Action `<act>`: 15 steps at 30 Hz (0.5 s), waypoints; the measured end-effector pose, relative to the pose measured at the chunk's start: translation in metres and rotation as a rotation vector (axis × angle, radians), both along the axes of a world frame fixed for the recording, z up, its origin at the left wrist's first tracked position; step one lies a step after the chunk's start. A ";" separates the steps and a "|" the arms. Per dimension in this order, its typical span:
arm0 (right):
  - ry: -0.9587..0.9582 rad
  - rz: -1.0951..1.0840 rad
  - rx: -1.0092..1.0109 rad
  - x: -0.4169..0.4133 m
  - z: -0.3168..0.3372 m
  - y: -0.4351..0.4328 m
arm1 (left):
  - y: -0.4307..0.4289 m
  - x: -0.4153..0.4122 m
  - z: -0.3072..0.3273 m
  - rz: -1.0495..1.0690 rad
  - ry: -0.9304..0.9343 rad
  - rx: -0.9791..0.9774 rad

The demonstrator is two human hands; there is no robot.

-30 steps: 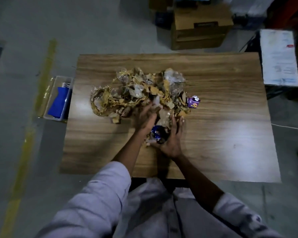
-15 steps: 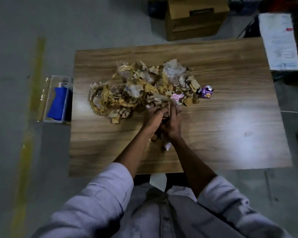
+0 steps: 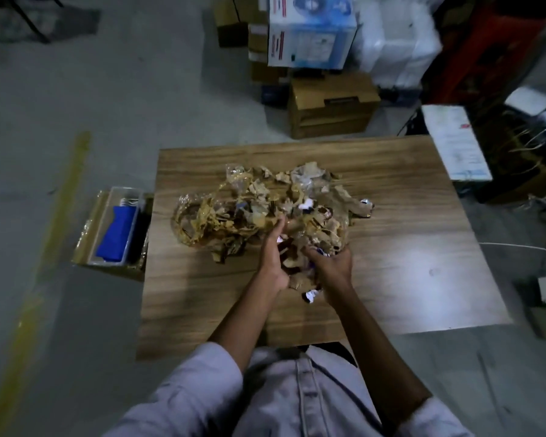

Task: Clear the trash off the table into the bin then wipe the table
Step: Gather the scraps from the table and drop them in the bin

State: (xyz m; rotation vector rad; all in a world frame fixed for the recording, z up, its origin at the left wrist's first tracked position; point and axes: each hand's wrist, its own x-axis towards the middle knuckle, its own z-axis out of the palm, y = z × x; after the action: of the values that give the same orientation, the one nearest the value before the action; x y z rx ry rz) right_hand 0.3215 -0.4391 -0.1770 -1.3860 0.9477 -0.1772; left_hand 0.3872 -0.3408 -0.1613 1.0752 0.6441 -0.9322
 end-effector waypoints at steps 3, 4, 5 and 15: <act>-0.047 0.087 0.164 -0.020 0.015 0.000 | -0.004 0.011 0.013 -0.065 -0.129 -0.028; -0.037 0.102 0.208 -0.025 0.020 -0.001 | -0.004 0.013 0.020 -0.071 -0.207 -0.016; -0.016 0.127 0.244 -0.027 0.022 -0.003 | -0.005 0.014 0.025 -0.093 -0.260 -0.017; -0.067 0.127 0.320 -0.032 0.045 -0.007 | -0.012 -0.016 0.043 -0.254 -0.494 -0.164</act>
State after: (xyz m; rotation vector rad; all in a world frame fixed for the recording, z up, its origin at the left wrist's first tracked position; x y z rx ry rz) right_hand 0.2894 -0.4461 -0.1317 -1.1322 0.7910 0.0243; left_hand 0.3711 -0.3528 -0.1184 1.1973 0.0235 -0.8718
